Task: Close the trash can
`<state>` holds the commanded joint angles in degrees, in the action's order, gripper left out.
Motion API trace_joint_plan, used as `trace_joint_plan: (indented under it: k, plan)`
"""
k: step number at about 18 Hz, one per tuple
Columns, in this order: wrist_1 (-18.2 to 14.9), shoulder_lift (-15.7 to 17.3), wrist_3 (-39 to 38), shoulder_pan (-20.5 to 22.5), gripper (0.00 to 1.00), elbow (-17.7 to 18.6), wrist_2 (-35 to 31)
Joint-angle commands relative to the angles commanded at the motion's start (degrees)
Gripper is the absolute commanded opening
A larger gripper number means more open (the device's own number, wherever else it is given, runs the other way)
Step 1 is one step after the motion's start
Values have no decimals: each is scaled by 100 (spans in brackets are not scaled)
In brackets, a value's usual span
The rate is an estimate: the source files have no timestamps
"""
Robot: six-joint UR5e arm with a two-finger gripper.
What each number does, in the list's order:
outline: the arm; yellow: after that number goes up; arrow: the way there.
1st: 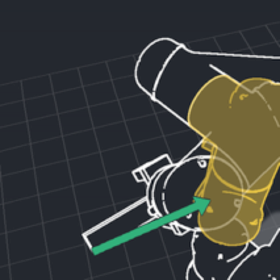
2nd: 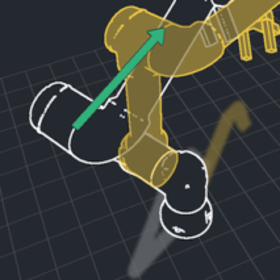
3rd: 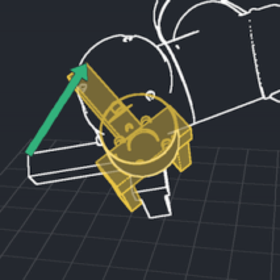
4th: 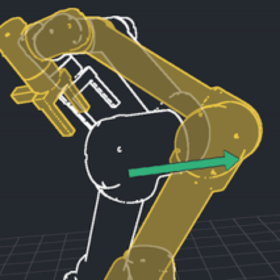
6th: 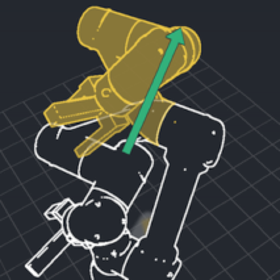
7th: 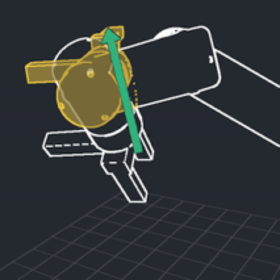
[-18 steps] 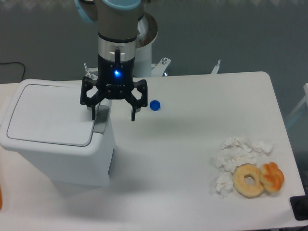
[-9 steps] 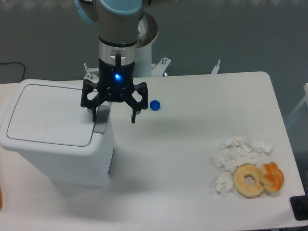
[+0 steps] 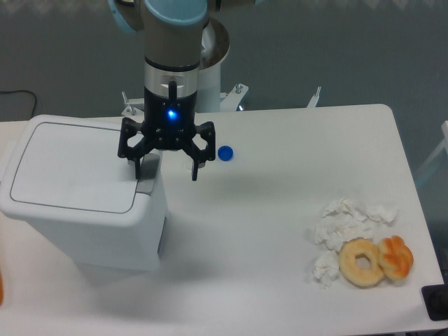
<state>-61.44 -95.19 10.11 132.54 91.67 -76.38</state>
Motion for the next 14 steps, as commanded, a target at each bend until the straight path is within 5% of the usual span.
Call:
trace_joint_plan:
  k: [8, 14]
  plan:
    - [61, 18, 0, 35, 100, -228, 26]
    - [88, 18, 44, 535, 100, -474, 79]
